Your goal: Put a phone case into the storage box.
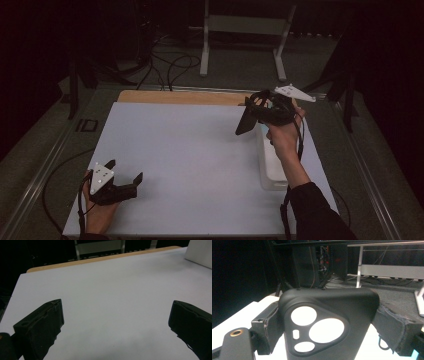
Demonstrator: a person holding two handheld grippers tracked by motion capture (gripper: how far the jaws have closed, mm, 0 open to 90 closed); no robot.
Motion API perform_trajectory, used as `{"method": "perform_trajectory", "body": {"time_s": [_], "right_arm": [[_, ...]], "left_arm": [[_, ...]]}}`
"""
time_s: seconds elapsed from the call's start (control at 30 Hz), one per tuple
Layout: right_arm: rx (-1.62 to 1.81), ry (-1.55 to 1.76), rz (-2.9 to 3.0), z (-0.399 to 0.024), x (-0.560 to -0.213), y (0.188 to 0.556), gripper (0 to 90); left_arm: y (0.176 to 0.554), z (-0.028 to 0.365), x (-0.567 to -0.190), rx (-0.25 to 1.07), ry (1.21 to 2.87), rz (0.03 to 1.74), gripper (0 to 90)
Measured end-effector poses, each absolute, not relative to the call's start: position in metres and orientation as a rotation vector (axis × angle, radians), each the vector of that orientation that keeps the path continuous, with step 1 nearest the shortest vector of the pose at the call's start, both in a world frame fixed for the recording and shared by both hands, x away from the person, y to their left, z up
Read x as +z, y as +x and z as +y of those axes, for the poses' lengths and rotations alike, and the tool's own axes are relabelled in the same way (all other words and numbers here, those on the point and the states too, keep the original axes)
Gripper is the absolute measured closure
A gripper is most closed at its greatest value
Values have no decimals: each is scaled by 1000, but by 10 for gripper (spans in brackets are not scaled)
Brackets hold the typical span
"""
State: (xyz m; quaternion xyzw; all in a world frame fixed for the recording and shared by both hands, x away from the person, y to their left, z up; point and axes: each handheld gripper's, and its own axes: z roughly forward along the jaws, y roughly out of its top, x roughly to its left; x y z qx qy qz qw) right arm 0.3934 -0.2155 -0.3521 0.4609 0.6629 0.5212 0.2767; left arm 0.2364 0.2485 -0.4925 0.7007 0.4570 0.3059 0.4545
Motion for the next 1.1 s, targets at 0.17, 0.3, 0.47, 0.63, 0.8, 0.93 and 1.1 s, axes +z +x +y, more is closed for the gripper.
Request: {"method": "perform_trajectory", "body": {"time_s": [0.17, 0.3, 0.47, 0.63, 0.8, 0.93, 1.1], "right_arm": [[1386, 1259, 1770, -220, -355, 396, 149], [1368, 1264, 1764, -223, -356, 398, 148], [1350, 1264, 1754, -227, -353, 399, 148], [1332, 1277, 1740, -232, -352, 401, 148], [1305, 1308, 1716, -237, -352, 403, 148], [1294, 1320, 1704, -240, -352, 405, 149], [1271, 1327, 1691, -245, -351, 408, 149]], "left_arm": [[237, 247, -493, 757, 1739, 1125, 6], [236, 246, -493, 764, 1737, 1120, 6], [236, 247, -492, 762, 1732, 1120, 5], [235, 246, -492, 765, 1733, 1117, 5], [236, 245, -492, 767, 1738, 1114, 5], [235, 246, -492, 769, 1737, 1115, 5], [236, 245, -492, 769, 1739, 1114, 5]]}}
